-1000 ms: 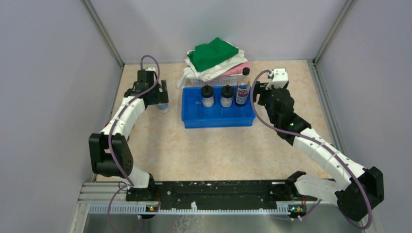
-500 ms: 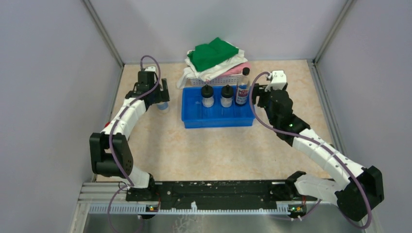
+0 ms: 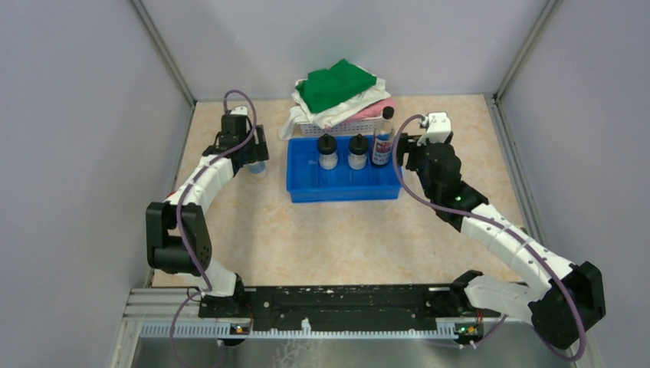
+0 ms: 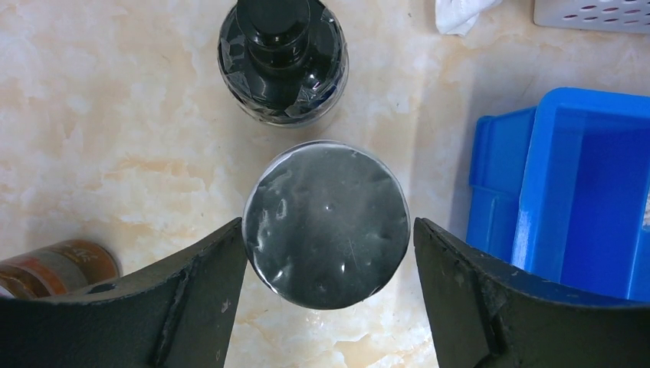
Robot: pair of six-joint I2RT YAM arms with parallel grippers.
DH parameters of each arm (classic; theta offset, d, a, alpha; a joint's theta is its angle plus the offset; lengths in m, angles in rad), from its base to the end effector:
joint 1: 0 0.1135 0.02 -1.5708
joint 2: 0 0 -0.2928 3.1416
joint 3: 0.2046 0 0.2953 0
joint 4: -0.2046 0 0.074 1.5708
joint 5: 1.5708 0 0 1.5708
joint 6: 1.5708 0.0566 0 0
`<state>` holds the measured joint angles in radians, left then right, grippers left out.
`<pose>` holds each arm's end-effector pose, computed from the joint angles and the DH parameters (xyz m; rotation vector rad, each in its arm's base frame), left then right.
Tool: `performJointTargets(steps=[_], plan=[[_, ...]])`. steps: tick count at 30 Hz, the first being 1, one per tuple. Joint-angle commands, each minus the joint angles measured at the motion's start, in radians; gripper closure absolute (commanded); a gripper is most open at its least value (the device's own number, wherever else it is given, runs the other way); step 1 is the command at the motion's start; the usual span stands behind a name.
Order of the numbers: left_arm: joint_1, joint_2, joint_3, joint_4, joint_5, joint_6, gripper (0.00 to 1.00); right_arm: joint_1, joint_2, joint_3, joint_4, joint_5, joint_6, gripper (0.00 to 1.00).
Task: Organize the condiment bottles
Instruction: Pick up the bottle from the center of the board.
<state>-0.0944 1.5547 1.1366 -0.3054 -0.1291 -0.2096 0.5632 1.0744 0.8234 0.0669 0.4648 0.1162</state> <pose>0.4003 -0.0306 0.2575 -0.1981 2.2784 -0.0100 0.2655 0.1377 0.3345 -0.0509 1.7353 0.0915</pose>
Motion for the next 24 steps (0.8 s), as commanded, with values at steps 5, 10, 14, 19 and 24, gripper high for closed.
performJointTargets(steps=[5, 10, 14, 19, 24], plan=[[-0.005, 0.024, -0.017, 0.098, -0.021, -0.013, 0.22, 0.010, -0.011, -0.026, 0.037, -0.017, 0.014, 0.23], [-0.007, 0.030, -0.015, 0.088, -0.012, -0.019, 0.37, 0.009, -0.013, -0.027, 0.034, -0.021, 0.017, 0.23], [-0.013, 0.005, -0.018, 0.064, -0.020, -0.013, 0.44, 0.010, -0.011, -0.026, 0.032, -0.030, 0.023, 0.23], [-0.019, -0.053, -0.013, 0.018, -0.004, -0.013, 0.59, 0.009, -0.019, -0.026, 0.025, -0.037, 0.033, 0.23], [-0.031, -0.134, 0.021, -0.051, 0.021, -0.015, 0.82, 0.010, -0.032, -0.025, 0.008, -0.038, 0.038, 0.23]])
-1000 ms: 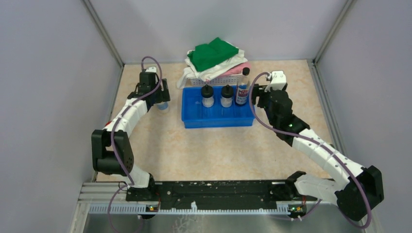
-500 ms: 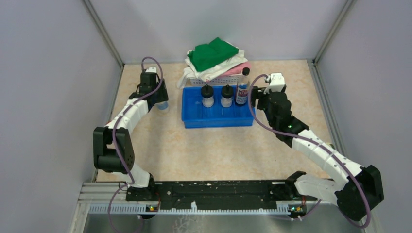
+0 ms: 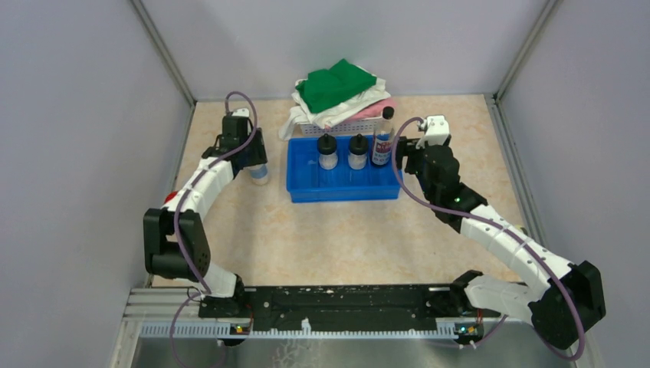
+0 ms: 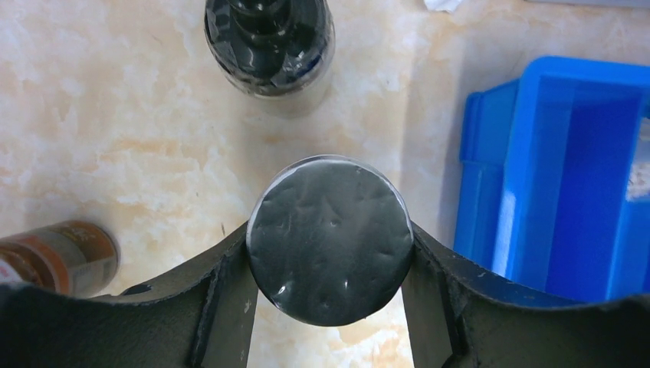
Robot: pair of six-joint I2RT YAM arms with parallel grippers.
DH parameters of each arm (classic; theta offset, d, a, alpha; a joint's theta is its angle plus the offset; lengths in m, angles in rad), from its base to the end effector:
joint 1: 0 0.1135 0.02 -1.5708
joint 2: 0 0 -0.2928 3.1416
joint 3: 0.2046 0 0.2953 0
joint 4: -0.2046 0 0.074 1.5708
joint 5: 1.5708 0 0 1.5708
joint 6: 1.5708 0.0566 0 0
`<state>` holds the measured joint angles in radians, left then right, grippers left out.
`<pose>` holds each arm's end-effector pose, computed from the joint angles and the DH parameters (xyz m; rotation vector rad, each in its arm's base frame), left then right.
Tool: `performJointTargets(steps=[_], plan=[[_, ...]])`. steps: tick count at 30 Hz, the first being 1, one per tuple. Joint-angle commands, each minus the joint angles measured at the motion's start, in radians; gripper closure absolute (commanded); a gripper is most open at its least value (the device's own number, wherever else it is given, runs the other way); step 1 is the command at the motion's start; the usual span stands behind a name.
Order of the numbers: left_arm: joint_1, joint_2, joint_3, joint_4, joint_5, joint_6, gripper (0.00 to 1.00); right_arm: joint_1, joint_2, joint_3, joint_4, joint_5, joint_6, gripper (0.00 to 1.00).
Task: Organize the condiment bottles
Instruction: Pick up the bottle from the center of the board, then place the bottle in the storage box.
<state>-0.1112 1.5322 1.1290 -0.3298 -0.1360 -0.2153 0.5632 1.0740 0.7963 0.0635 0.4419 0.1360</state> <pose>0.3933 -0.0362 0.2608 -0.1888 2.2878 -0.0119 0.2643 0.1382 0.3227 -0.0609 1.7645 0.1129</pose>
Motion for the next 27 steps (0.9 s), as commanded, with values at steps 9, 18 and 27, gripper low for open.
performJointTargets(steps=[9, 18, 27], plan=[[-0.080, -0.186, 0.209, -0.149, 0.033, 0.010, 1.00, 0.009, -0.054, -0.005, -0.009, -0.021, 0.035, 0.23], [-0.249, -0.131, 0.325, -0.107, 0.034, 0.019, 1.00, 0.010, -0.086, 0.007, -0.034, 0.006, 0.027, 0.23], [-0.357, -0.005, 0.319, -0.014, -0.028, 0.041, 1.00, 0.010, -0.134, 0.020, -0.062, 0.055, -0.001, 0.22]])
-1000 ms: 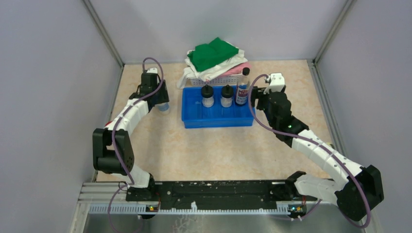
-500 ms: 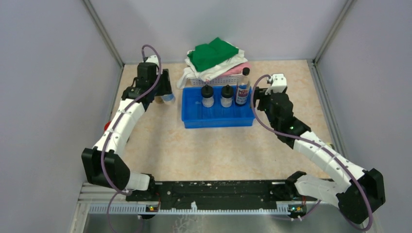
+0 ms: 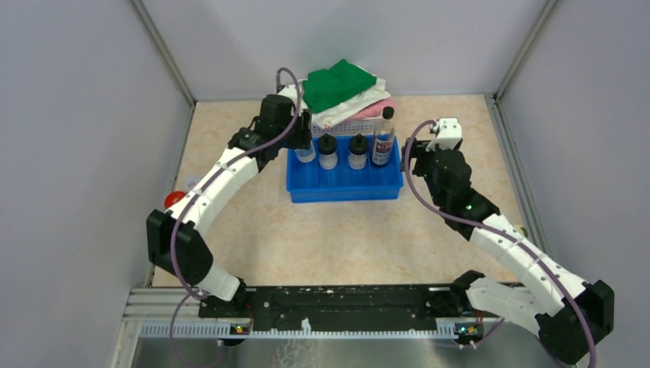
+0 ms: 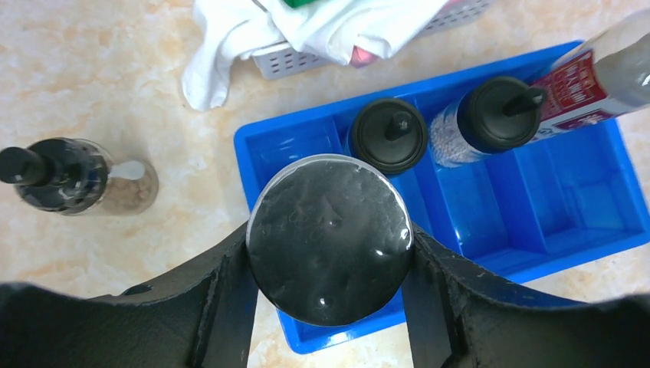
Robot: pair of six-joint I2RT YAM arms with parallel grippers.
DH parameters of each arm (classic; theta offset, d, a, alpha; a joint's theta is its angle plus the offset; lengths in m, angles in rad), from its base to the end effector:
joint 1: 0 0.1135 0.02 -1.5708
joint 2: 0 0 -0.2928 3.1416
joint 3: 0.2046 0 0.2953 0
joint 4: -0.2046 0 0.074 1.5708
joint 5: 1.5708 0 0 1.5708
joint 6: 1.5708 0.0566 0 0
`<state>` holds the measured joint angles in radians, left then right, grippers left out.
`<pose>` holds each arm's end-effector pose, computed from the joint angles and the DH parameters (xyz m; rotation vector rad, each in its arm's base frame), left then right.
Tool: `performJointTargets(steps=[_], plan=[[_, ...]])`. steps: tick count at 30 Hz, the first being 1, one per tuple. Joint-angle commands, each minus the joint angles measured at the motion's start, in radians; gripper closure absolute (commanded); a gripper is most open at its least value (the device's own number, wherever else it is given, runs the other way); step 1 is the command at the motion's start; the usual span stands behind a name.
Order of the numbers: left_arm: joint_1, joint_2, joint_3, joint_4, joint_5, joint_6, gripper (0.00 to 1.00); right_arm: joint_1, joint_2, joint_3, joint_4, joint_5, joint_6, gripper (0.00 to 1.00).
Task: Organize the condiment bottles
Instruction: Place the bottle in the storage box.
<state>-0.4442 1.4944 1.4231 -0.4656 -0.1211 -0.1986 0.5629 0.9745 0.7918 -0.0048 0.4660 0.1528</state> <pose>0.3661 -0.1667 0.3781 0.1865 2.1057 -0.2579 0.2446 0.1243 0.3390 -0.0191 1.7394 0.1157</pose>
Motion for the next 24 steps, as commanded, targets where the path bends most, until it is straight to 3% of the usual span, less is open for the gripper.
performJointTargets(steps=[1, 24], plan=[[-0.032, 0.044, 0.023, 0.134, -0.047, 0.025, 1.00, 0.010, -0.036, 0.024, 0.006, 0.032, -0.019, 0.22], [-0.050, 0.248, -0.078, 0.431, -0.222, 0.075, 1.00, -0.014, 0.002, 0.029, -0.024, -0.010, -0.021, 0.21]])
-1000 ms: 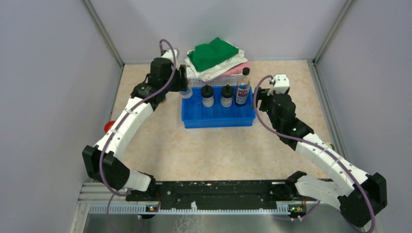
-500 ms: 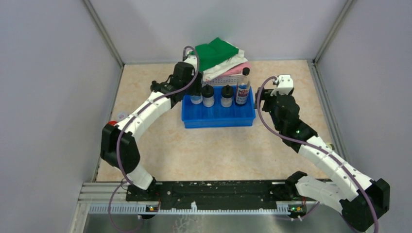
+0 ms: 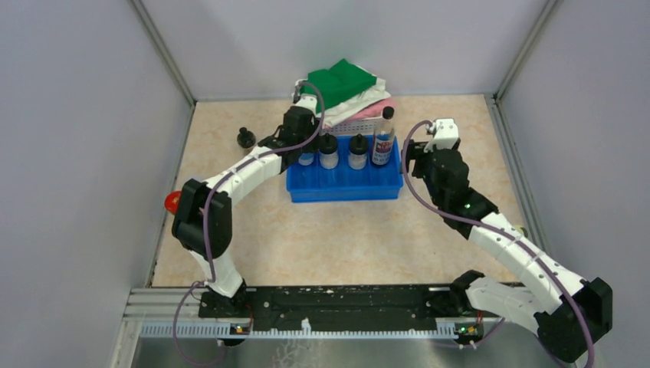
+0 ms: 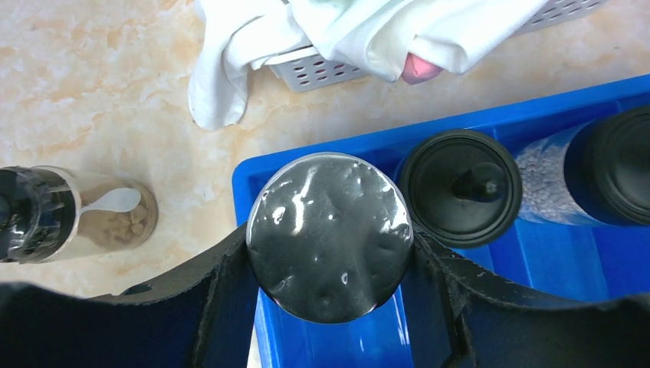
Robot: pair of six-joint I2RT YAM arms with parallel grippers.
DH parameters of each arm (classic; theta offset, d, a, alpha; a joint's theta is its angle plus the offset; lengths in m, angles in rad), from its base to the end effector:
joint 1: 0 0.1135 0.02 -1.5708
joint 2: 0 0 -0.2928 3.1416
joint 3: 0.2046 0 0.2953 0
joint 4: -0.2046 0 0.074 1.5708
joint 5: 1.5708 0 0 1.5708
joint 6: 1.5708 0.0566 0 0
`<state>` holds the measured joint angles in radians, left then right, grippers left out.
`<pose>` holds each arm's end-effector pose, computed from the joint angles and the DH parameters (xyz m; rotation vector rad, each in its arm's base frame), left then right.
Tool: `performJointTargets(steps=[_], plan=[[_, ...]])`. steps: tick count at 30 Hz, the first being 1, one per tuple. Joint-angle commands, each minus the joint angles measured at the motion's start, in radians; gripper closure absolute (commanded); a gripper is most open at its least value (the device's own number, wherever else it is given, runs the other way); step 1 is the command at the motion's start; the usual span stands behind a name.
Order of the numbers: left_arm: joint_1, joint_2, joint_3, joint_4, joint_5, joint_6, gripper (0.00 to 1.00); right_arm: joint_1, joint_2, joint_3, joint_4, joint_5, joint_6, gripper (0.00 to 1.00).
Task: Organize the condiment bottles
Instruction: Place the bottle in the storage box.
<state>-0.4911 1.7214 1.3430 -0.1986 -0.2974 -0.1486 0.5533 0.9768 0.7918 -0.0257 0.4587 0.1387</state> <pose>0.4154 -0.2033 0.2820 0.1910 2.1114 -0.0598 0.2457 0.1223 0.3358 -0.0364 1.7600 0.0945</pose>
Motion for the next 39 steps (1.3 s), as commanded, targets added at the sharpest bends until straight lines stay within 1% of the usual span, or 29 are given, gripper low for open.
performJointTargets(steps=[1, 6, 7, 9, 13, 14, 16, 18, 22, 24, 27, 29, 30, 34, 36, 39], plan=[[-0.002, 0.030, 0.004, 0.167, -0.054, 0.027, 1.00, -0.005, -0.001, 0.026, -0.003, -0.001, -0.006, 0.21], [-0.001, 0.042, -0.001, 0.175, -0.082, 0.034, 1.00, -0.006, 0.010, 0.016, 0.001, -0.002, 0.002, 0.21], [-0.002, 0.041, -0.003, 0.174, -0.085, 0.035, 0.99, -0.006, 0.012, 0.014, 0.005, -0.003, 0.003, 0.21], [-0.002, 0.039, -0.002, 0.163, -0.092, 0.037, 0.91, -0.004, 0.018, 0.012, 0.010, -0.005, 0.003, 0.21], [-0.002, 0.023, -0.017, 0.151, -0.112, 0.028, 0.88, -0.006, 0.023, 0.011, 0.018, -0.011, 0.005, 0.21], [-0.003, 0.019, -0.020, 0.149, -0.113, 0.029, 0.85, -0.006, 0.024, 0.009, 0.018, -0.011, 0.007, 0.21], [-0.002, 0.016, -0.021, 0.136, -0.119, 0.027, 0.73, -0.005, 0.022, 0.005, 0.019, -0.014, 0.009, 0.21], [-0.002, 0.010, -0.021, 0.123, -0.122, 0.026, 0.64, -0.005, 0.021, 0.002, 0.018, -0.017, 0.011, 0.21], [-0.002, -0.019, -0.035, 0.116, -0.120, 0.021, 0.37, -0.004, 0.020, -0.006, 0.018, -0.026, 0.016, 0.21], [-0.001, -0.033, -0.038, 0.113, -0.128, 0.023, 0.26, -0.006, 0.020, -0.009, 0.018, -0.032, 0.020, 0.20], [-0.001, -0.057, -0.026, 0.087, -0.141, 0.023, 0.20, -0.006, 0.023, -0.012, 0.019, -0.038, 0.026, 0.20], [-0.002, -0.076, -0.016, 0.069, -0.151, 0.024, 0.14, -0.006, 0.025, -0.012, 0.018, -0.042, 0.032, 0.21], [-0.002, -0.087, -0.013, 0.062, -0.155, 0.028, 0.02, -0.005, 0.023, -0.014, 0.018, -0.044, 0.035, 0.20], [-0.001, -0.148, 0.031, -0.001, -0.173, 0.036, 0.01, -0.005, 0.018, -0.013, 0.019, -0.050, 0.049, 0.20], [-0.004, -0.205, 0.062, -0.051, -0.164, 0.023, 0.01, -0.004, 0.005, -0.012, 0.009, -0.054, 0.057, 0.20], [-0.003, -0.336, 0.035, -0.079, -0.055, 0.023, 0.01, -0.005, -0.025, -0.006, -0.035, -0.070, 0.071, 0.20]])
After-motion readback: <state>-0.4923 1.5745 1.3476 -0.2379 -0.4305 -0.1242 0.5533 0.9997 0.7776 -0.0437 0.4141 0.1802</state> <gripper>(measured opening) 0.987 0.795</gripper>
